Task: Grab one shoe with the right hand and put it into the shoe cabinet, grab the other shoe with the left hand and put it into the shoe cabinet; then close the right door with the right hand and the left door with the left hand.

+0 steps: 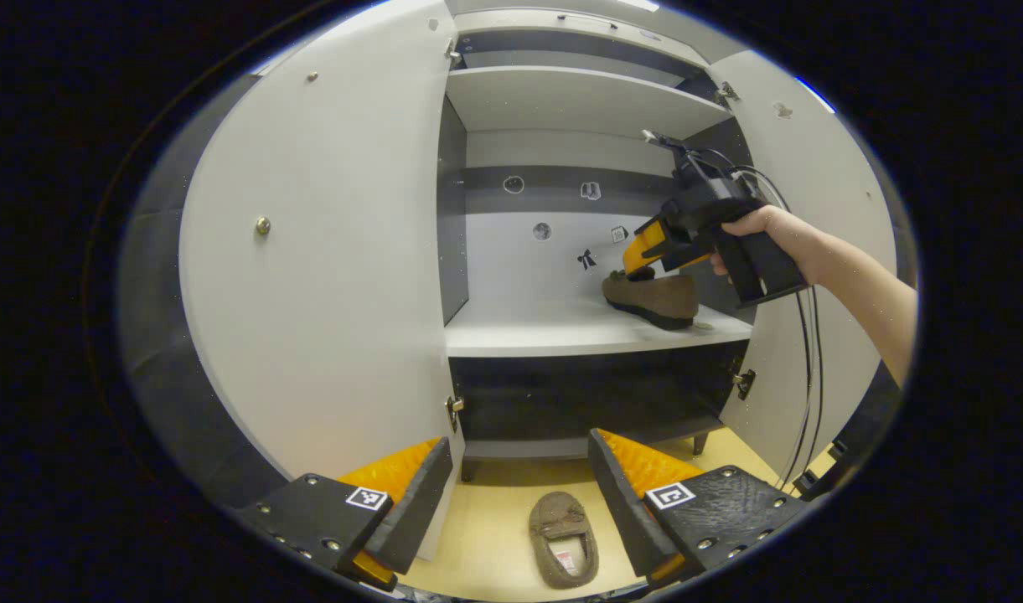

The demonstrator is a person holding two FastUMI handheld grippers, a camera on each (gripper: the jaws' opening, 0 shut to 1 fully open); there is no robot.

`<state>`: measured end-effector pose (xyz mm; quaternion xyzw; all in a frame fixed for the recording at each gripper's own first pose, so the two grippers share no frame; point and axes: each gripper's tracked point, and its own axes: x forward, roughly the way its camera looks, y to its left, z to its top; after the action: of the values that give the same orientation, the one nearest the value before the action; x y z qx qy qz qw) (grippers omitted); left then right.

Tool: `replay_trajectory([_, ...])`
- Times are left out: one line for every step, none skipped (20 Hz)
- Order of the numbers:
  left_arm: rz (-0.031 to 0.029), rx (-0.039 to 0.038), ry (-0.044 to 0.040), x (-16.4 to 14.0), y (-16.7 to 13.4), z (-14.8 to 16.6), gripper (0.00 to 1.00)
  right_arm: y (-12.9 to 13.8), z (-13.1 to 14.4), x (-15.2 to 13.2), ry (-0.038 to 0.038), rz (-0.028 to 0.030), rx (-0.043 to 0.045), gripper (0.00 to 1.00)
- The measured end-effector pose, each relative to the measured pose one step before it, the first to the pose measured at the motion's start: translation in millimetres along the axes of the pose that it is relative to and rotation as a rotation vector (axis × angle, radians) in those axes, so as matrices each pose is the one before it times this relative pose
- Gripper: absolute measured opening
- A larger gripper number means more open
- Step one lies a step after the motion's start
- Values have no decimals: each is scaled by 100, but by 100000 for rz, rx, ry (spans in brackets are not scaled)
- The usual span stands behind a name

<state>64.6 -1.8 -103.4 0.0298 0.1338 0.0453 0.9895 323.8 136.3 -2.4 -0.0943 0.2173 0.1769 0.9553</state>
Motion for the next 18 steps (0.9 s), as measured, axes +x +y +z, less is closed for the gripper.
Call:
replay_trajectory([-48,-98,384,-73,166,-247,95,-193,333,-816,-2210,-759,1232,95])
replay_trajectory([-569,-129,918,-8,167,-495,95,-193,609,-1114,-3325,-1241,1837,97])
replay_trajectory([-1360,-226,1445,98,-14,-510,95,-79,553,-1144,-3795,-820,3194,95])
replay_trajectory([-2233,14,1625,21,-189,-614,95,212,532,-1082,-3572,135,3461,97])
replay_trajectory([-1020,641,739,36,-38,-464,95,-185,311,-1114,-3423,-868,2241,94])
replay_trajectory([-1700,901,444,131,-143,-539,95,-514,281,-1039,-3512,-2150,505,93])
replay_trajectory([-1984,1095,1440,148,-242,-728,95,-603,121,-1094,-3142,-2404,-366,96])
replay_trajectory([-1816,955,1838,289,-250,-1002,95,-358,-113,-1319,-2751,-1700,25,96])
replay_trajectory([-2189,457,2270,331,-405,-1106,95,64,-296,-1567,-2756,-600,242,96])
replay_trajectory([-2400,-152,2609,310,-519,-1261,95,-112,-365,-1153,-3052,-1679,996,93])
replay_trajectory([-1777,-455,2928,372,-498,-1319,95,-17,-857,-1148,-1944,-673,453,93])
replay_trajectory([-870,-262,1971,444,-192,-1209,95,239,-1151,-1159,-1307,-287,262,96])
replay_trajectory([-1250,350,1980,456,-331,-1232,100,123,-1447,-1139,145,-458,-232,96])
replay_trajectory([-1238,967,2342,369,-244,-1139,100,-39,-1624,-1197,1058,-856,-367,93])
replay_trajectory([-771,1240,2460,462,-125,-1182,100,10,-1459,-1150,1328,-939,-538,92])
replay_trajectory([-1294,894,2625,669,-327,-1494,95,37,-1373,-1267,1491,-600,-88,96])
replay_trajectory([-886,1078,2686,372,-55,-965,95,54,-1250,-1024,1392,-357,121,96])
replay_trajectory([-436,1236,2577,379,169,-725,95,114,-1003,-1047,975,69,268,96])
